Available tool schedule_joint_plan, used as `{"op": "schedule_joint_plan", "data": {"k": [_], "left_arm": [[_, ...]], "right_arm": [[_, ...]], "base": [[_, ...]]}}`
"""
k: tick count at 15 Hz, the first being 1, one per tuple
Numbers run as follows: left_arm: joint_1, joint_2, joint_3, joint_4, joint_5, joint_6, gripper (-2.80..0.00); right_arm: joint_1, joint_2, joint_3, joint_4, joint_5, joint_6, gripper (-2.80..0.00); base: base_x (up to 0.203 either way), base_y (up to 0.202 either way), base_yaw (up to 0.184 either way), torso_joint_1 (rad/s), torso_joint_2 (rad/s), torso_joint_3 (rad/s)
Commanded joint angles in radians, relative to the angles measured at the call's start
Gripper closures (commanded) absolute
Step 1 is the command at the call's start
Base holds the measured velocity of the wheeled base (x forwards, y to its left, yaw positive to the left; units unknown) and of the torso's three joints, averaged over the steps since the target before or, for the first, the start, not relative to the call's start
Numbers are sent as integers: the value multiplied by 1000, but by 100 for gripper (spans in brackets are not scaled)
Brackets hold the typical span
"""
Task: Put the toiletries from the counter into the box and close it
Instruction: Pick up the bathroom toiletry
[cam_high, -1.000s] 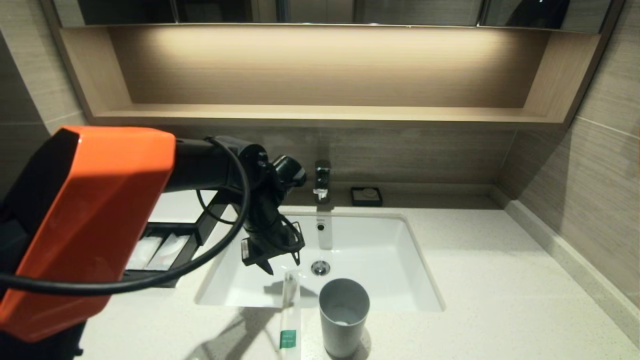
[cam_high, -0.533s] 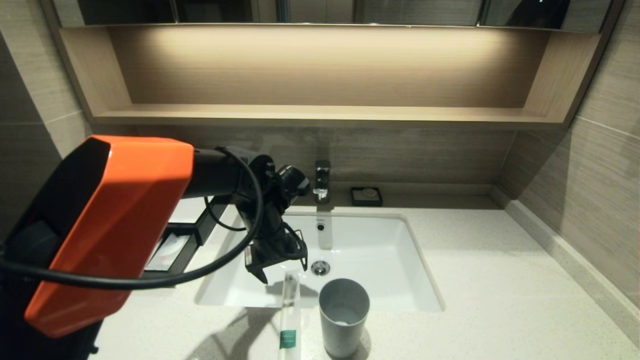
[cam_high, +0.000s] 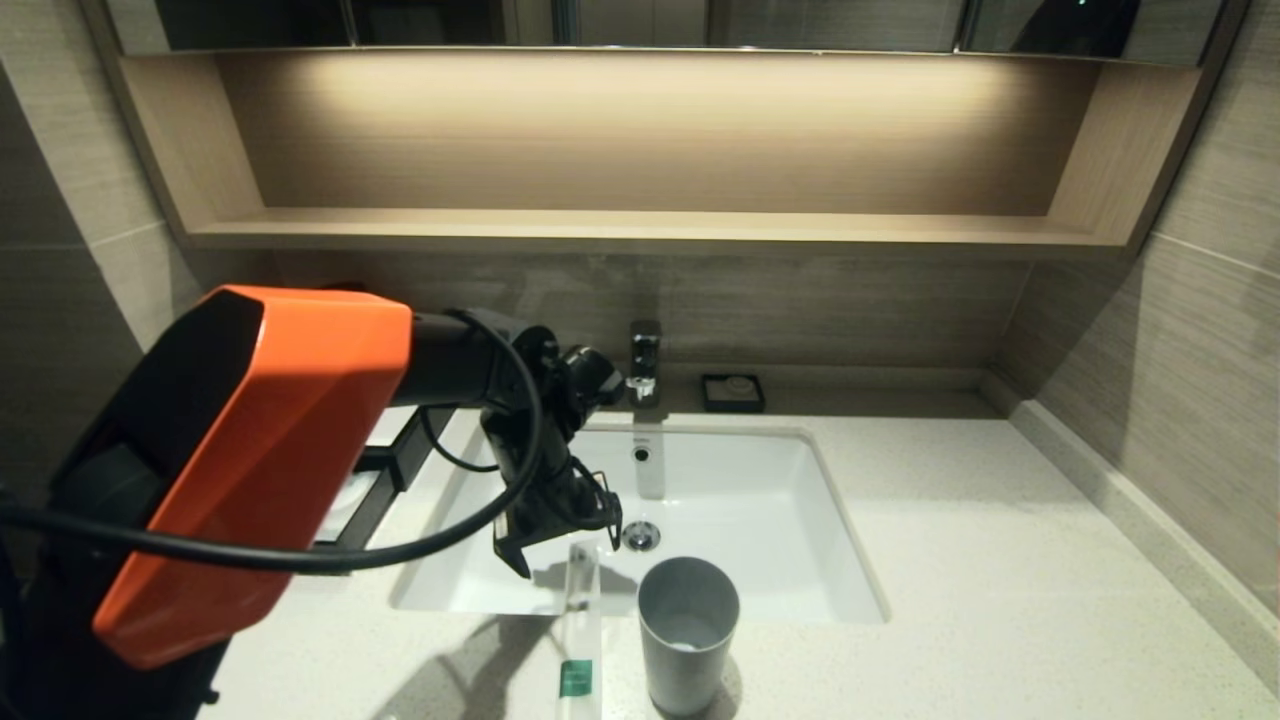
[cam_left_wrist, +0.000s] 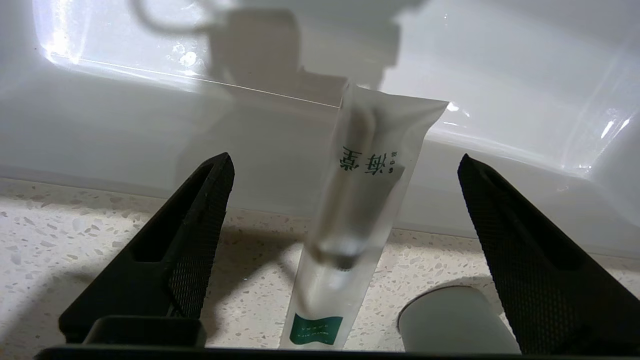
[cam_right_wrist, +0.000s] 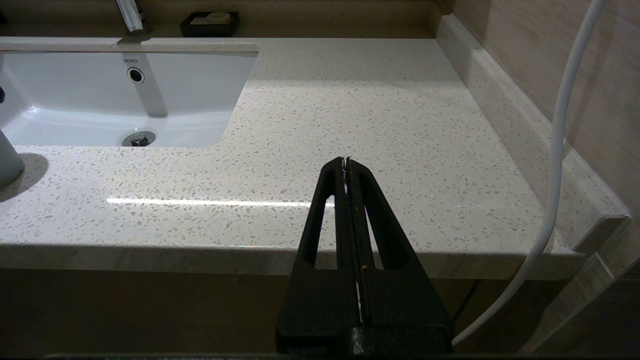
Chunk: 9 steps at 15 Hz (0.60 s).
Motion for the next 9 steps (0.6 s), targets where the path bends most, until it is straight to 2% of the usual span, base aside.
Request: {"op": "schedule_joint_plan", "data": {"k": [1, 9], "left_arm": [[0, 15, 0, 7, -1, 0, -280], [-35, 29, 0, 11, -1, 1, -280]], "right_arm": [[0, -2, 2, 0, 0, 0, 0], [0, -2, 2, 0, 0, 0, 0]], "base": [[0, 0, 0, 0, 0, 0], [0, 0, 0, 0, 0, 0]]}}
